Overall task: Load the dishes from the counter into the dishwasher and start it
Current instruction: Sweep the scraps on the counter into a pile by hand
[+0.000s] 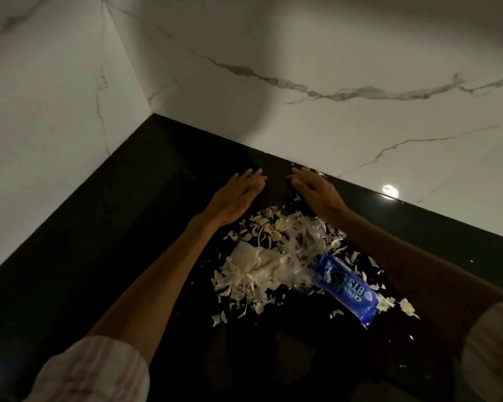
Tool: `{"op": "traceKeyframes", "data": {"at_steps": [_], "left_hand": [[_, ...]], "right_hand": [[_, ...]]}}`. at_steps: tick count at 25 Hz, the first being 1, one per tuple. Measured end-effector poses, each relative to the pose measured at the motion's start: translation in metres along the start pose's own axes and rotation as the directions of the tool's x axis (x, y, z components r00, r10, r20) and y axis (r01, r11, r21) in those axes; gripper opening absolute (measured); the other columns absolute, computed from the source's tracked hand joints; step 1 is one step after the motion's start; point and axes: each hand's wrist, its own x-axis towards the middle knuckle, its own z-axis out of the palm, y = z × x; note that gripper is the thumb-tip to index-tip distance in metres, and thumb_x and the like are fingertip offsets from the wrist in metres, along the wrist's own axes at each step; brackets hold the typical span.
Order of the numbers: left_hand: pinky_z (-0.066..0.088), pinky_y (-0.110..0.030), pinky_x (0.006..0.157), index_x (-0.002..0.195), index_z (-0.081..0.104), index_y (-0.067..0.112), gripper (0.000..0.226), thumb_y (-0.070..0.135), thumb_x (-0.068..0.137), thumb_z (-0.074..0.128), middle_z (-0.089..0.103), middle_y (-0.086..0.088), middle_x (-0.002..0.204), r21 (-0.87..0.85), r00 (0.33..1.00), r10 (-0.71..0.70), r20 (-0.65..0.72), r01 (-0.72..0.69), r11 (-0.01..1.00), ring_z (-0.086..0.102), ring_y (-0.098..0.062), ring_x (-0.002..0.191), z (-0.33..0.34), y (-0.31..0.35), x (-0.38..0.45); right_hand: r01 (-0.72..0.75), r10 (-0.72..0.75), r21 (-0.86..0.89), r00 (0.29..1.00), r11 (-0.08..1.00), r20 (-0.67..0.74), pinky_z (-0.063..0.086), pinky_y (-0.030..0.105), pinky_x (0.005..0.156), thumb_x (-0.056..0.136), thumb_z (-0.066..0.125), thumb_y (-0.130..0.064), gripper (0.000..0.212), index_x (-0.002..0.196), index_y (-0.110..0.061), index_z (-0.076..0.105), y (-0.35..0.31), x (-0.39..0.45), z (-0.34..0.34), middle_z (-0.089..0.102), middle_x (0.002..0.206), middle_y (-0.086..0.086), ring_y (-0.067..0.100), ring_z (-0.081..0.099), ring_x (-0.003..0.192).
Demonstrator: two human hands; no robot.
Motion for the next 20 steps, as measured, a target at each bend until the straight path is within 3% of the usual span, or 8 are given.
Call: {"op": "traceKeyframes", "data": {"at_steps": [2,5,7,9,12,16,18,20], "left_hand": [[0.001,-0.036,0.118,0.151,0.027,0.031,0.051,0.047,0.105,0.014,0.015,0.007,0.162,-0.046,0.998,-0.011,0.069,0.014,0.999,0.007,-0.013,0.149,0.018,0.012,-0.02],[0.02,-0.038,0.118,0.147,0.036,0.032,0.054,0.053,0.103,0.015,0.03,0.002,0.158,-0.263,0.998,-0.02,0.064,0.036,0.964,0.027,-0.016,0.145,0.028,0.018,-0.076],[0.026,-0.017,0.111,0.146,0.041,0.031,0.066,0.065,0.094,0.018,0.032,0.007,0.156,-0.401,0.99,-0.098,-0.1,0.05,0.915,0.03,-0.003,0.141,0.027,0.007,-0.118],[0.02,-0.003,0.102,0.146,0.039,0.035,0.083,0.083,0.081,0.021,0.028,0.017,0.156,-0.559,0.947,-0.227,-0.226,0.065,0.827,0.022,0.012,0.139,0.032,0.004,-0.154],[0.018,-0.02,0.107,0.148,0.031,0.042,0.094,0.094,0.07,0.028,0.018,0.023,0.158,-0.659,0.925,-0.273,-0.263,0.034,0.751,0.012,0.004,0.146,0.056,0.012,-0.169],[0.022,-0.033,0.106,0.152,0.014,0.047,0.108,0.097,0.059,0.038,0.002,0.023,0.161,-0.703,0.939,-0.267,-0.216,0.04,0.71,0.011,-0.005,0.146,0.075,0.05,-0.145],[0.021,-0.04,0.111,0.152,0.007,0.047,0.112,0.098,0.057,0.04,-0.003,0.02,0.161,-0.711,0.932,-0.286,-0.223,0.046,0.702,0.007,-0.01,0.148,0.085,0.062,-0.136],[0.024,-0.048,0.117,0.151,0.003,0.049,0.107,0.096,0.062,0.039,-0.004,0.018,0.162,-0.689,0.916,-0.311,-0.253,0.055,0.723,0.007,-0.015,0.15,0.095,0.07,-0.124]], "right_hand": [[0.058,-0.047,-0.115,0.994,0.992,0.094,0.039,0.039,0.106,0.105,0.036,-0.029,0.037,0.137,-0.018,0.053,0.006,-0.022,0.016,0.047,0.146,0.008,0.029,0.049,0.128],[-0.01,0.003,0.037,0.984,0.999,0.18,0.051,0.043,0.097,0.1,0.036,-0.047,0.038,0.13,-0.031,0.055,0.011,-0.075,-0.003,0.058,0.133,-0.003,0.023,0.063,0.112],[-0.078,0.074,0.126,0.997,0.989,0.039,0.047,0.041,0.102,0.091,0.04,-0.066,0.053,0.129,-0.034,0.055,0.022,-0.12,-0.028,0.056,0.136,-0.009,0.006,0.058,0.117],[-0.147,0.186,0.195,0.962,0.97,-0.201,0.044,0.046,0.103,0.076,0.041,-0.084,0.08,0.14,-0.036,0.045,0.034,-0.174,-0.04,0.045,0.148,-0.005,0.013,0.051,0.127],[-0.265,0.341,0.29,0.905,0.92,-0.254,0.041,0.058,0.103,0.062,0.047,-0.093,0.098,0.148,-0.054,0.018,0.038,-0.225,-0.006,0.019,0.161,-0.007,0.024,0.037,0.138],[-0.182,0.272,0.283,0.907,0.942,-0.323,0.022,0.061,0.114,0.071,0.034,-0.091,0.078,0.14,-0.067,0.004,0.015,-0.193,0.041,0.001,0.162,-0.019,0.017,0.016,0.147],[-0.192,0.273,0.252,0.898,0.949,-0.345,0.011,0.062,0.117,0.076,0.026,-0.089,0.076,0.144,-0.062,0.005,0.009,-0.166,0.048,0.0,0.162,-0.018,0.014,0.007,0.15],[-0.207,0.259,0.178,0.898,0.962,-0.354,0.001,0.049,0.12,0.074,0.017,-0.091,0.09,0.152,-0.045,0.014,0.005,-0.148,0.054,0.007,0.163,-0.013,0.008,0.004,0.148]]}}
